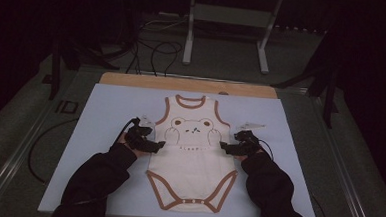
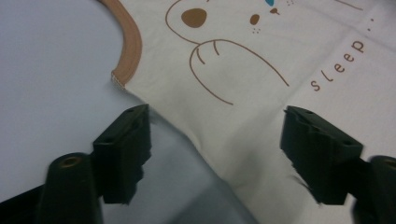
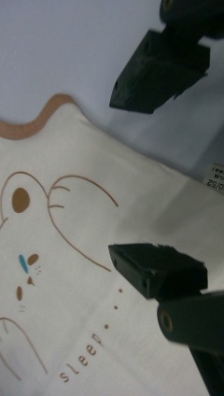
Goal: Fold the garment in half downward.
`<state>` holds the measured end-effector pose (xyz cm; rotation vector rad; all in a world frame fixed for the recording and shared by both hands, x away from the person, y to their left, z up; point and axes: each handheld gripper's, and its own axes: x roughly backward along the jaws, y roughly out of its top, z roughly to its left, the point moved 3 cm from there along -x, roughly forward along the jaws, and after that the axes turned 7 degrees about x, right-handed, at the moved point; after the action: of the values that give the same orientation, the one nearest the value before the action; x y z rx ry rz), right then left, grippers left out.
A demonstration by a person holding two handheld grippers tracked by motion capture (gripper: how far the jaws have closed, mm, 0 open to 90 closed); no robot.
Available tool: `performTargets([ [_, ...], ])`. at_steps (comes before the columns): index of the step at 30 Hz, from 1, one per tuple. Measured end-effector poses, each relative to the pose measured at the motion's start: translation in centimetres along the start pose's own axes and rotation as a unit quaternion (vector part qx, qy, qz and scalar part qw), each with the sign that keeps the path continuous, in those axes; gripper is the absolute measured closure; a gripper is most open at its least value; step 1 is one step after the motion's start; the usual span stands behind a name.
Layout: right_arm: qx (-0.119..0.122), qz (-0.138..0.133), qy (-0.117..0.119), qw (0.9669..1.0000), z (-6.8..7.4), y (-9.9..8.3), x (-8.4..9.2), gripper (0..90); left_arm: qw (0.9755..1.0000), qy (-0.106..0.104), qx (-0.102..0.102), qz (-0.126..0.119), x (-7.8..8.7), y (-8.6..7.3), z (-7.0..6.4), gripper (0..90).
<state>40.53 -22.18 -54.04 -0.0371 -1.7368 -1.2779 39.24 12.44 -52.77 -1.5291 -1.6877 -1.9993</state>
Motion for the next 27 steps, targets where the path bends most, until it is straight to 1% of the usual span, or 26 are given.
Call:
performTargets([
  [1, 0.007, 0.003, -0.004, 1.0000, 0.0, 0.0, -0.1, 30.8, 0.9999, 0.010, -0.004, 0.002, -0.1, 0.0, 0.0, 32.2],
  [2, 0.007, 0.003, -0.004, 1.0000, 0.0, 0.0, -0.1, 30.8, 0.9999, 0.010, -0.004, 0.002, -0.1, 0.0, 0.0, 32.7],
  [3, 0.008, 0.004, -0.004, 1.0000, 0.0, 0.0, -0.1, 33.2, 0.9999, 0.016, -0.005, 0.002, -0.2, 0.0, 0.0, 32.7],
  [4, 0.008, 0.004, -0.004, 1.0000, 0.0, 0.0, -0.1, 35.1, 0.9998, 0.017, -0.007, 0.007, -0.3, -0.1, 0.1, 36.9],
  [5, 0.004, 0.002, -0.007, 1.0000, -0.1, 0.0, -0.1, 39.6, 0.9996, 0.026, -0.004, 0.010, -0.5, -0.2, 0.1, 38.8],
  [6, 0.004, 0.002, -0.007, 1.0000, -0.1, 0.1, -0.1, 41.4, 0.9996, 0.026, -0.004, 0.010, -0.5, -0.2, 0.1, 40.2],
  [7, 0.004, 0.002, -0.007, 1.0000, -0.1, 0.1, -0.1, 41.4, 0.9996, 0.025, -0.005, 0.016, -0.6, -0.3, 0.1, 40.2],
  [8, 0.005, 0.003, -0.010, 0.9999, -0.1, 0.1, -0.1, 43.8, 0.9995, 0.027, -0.004, 0.017, -0.7, -0.3, 0.1, 40.5],
  [9, 0.001, 0.004, -0.012, 0.9999, -0.2, 0.0, -0.2, 47.6, 0.9994, 0.028, -0.005, 0.019, -0.9, -0.4, 0.1, 43.6],
  [10, 0.001, 0.004, -0.012, 0.9999, -0.2, 0.0, -0.2, 47.6, 0.9994, 0.028, -0.005, 0.019, -0.9, -0.4, 0.1, 43.7],
  [11, 0.001, 0.012, -0.013, 0.9998, -0.2, -0.1, -0.3, 50.8, 0.9994, 0.029, -0.003, 0.018, -1.0, -0.4, 0.1, 43.9],
  [12, 0.003, 0.014, -0.014, 0.9998, -0.2, -0.1, -0.4, 52.5, 0.9995, 0.027, -0.002, 0.018, -1.1, -0.4, 0.1, 44.6],
  [13, 0.003, 0.014, -0.014, 0.9998, -0.2, -0.1, -0.4, 52.5, 0.9993, 0.032, -0.007, 0.019, -1.2, -0.4, 0.0, 44.6],
  [14, 0.006, 0.015, -0.018, 0.9997, -0.2, -0.1, -0.4, 56.2, 0.9992, 0.034, -0.007, 0.019, -1.3, -0.4, 0.0, 44.6],
  [15, 0.007, 0.020, -0.021, 0.9995, -0.2, 0.0, -0.4, 58.3, 0.9996, 0.020, 0.004, 0.021, -1.4, -0.4, 0.1, 47.8],
  [16, 0.007, 0.020, -0.021, 0.9995, -0.2, 0.0, -0.4, 58.3, 0.9996, 0.020, 0.004, 0.021, -1.4, -0.4, 0.1, 49.9],
  [17, 0.017, 0.024, -0.025, 0.9993, 0.0, 0.0, -0.4, 61.1, 0.9996, 0.019, 0.003, 0.019, -1.4, -0.4, 0.0, 52.7],
  [18, 0.017, 0.024, -0.025, 0.9993, 0.0, 0.0, -0.4, 61.1, 0.9996, 0.019, 0.003, 0.019, -1.4, -0.4, 0.0, 55.8],
  [20, 0.023, 0.027, -0.025, 0.9990, 0.2, 0.1, -0.4, 65.2, 0.9996, 0.018, 0.005, 0.020, -1.4, -0.3, 0.1, 56.5],
  [21, 0.029, 0.030, -0.022, 0.9989, 0.4, 0.2, -0.4, 69.8, 0.9995, 0.020, 0.009, 0.022, -1.4, -0.3, 0.2, 59.3],
  [23, 0.031, 0.032, -0.019, 0.9988, 0.4, 0.2, -0.4, 69.8, 0.9995, 0.020, 0.009, 0.022, -1.4, -0.3, 0.2, 61.1],
  [24, 0.038, 0.033, -0.015, 0.9986, 0.6, 0.3, -0.4, 78.6, 0.9995, 0.019, 0.014, 0.022, -1.4, -0.2, 0.3, 65.1],
  [25, 0.038, 0.033, -0.015, 0.9986, 0.6, 0.3, -0.4, 78.6, 0.9995, 0.019, 0.014, 0.022, -1.4, -0.2, 0.3, 68.2],
  [26, 0.040, 0.033, -0.012, 0.9986, 0.7, 0.3, -0.4, 82.3, 0.9995, 0.019, 0.016, 0.021, -1.4, -0.2, 0.3, 68.2],
  [27, 0.043, 0.035, -0.010, 0.9984, 0.9, 0.4, -0.5, 87.0, 0.9995, 0.018, 0.021, 0.015, -1.5, -0.2, 0.3, 75.1],
])
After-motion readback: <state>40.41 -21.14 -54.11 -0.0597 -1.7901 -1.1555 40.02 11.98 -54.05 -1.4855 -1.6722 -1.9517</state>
